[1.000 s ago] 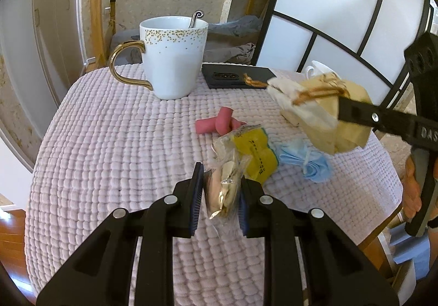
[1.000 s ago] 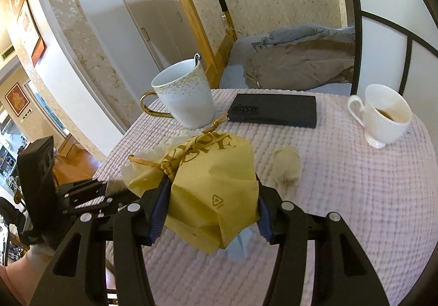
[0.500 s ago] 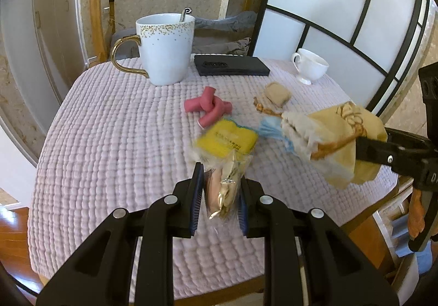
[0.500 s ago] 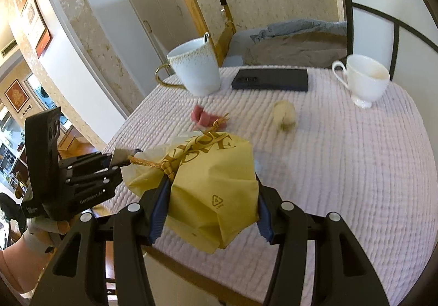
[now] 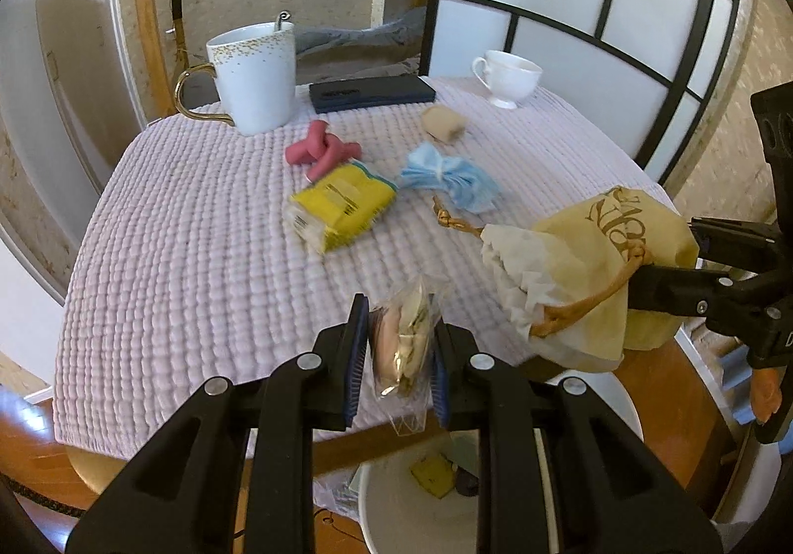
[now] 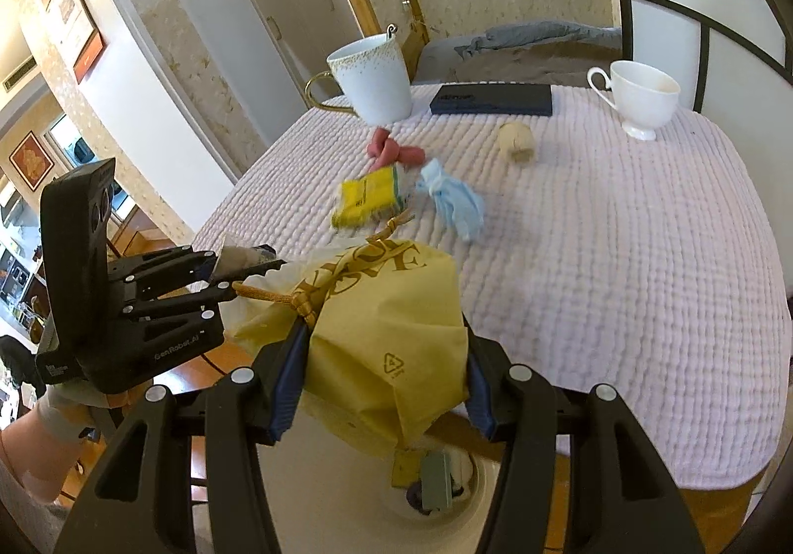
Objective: Collect trash
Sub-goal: 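Carry the paper bag and clear wrapper over the white bin and release both, then grasp the beige bread roll with the right tool while the left tool grasps the yellow tissue pack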
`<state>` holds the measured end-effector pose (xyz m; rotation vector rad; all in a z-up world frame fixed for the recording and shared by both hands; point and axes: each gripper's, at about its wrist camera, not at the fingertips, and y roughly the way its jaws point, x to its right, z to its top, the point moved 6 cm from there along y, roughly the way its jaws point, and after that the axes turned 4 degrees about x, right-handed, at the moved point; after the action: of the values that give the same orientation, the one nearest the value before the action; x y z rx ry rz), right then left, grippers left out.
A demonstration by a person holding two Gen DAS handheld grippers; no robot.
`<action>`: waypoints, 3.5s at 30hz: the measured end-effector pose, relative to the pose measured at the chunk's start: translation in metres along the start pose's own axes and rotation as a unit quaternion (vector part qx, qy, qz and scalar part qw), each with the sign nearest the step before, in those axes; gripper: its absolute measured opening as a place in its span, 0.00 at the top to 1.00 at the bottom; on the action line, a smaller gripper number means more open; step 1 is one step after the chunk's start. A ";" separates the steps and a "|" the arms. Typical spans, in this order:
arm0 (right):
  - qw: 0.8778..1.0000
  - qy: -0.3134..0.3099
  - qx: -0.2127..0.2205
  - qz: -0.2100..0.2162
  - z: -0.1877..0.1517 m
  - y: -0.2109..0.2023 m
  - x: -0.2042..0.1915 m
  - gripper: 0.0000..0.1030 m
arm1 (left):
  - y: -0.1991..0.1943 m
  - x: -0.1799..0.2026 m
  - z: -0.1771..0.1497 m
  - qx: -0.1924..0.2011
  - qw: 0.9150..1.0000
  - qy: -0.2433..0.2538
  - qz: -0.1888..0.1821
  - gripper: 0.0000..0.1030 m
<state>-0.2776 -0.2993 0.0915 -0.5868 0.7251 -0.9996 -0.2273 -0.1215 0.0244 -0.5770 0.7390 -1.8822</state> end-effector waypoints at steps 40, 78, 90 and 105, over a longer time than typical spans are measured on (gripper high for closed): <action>0.992 0.013 -0.121 -0.021 -0.135 0.019 0.002 0.49 | 0.012 0.049 -0.113 -0.109 0.994 0.014 -0.018 0.76; 0.987 0.033 -0.138 -0.071 -0.148 0.056 0.026 0.23 | 0.074 0.061 -0.121 -0.153 0.988 0.037 0.000 0.33; 0.987 -0.037 0.095 -0.128 -0.033 -0.059 0.006 0.04 | -0.048 0.011 -0.017 0.031 0.998 -0.019 0.055 0.05; 0.976 -0.015 0.144 -0.161 0.112 0.003 0.063 0.04 | 0.011 -0.022 0.062 0.075 0.992 -0.027 0.095 0.01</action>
<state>-0.1684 -0.3419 0.1428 -0.4710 0.4517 -1.3656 -0.1699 -0.1200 0.0584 -0.4463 0.5900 -1.7219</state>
